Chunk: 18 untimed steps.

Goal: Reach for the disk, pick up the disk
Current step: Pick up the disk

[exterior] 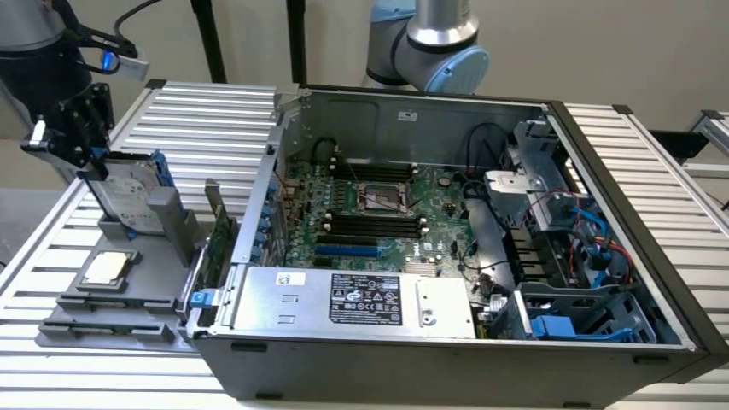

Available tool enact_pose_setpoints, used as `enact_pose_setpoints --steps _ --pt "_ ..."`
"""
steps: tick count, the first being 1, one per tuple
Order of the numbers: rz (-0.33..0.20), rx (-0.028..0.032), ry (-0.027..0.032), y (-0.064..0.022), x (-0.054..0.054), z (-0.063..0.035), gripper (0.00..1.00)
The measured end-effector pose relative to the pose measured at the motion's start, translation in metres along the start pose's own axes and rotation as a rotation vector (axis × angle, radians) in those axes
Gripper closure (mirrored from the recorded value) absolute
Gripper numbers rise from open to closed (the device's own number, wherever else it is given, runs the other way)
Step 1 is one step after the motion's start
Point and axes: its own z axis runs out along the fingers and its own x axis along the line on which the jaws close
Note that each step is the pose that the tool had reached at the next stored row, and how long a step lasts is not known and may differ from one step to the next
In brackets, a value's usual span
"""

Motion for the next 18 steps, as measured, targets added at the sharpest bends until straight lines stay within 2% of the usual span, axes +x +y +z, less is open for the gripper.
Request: enact_pose_setpoints --steps 18 --pt "0.014 0.0008 -0.0006 -0.0001 0.0048 0.0001 0.67"
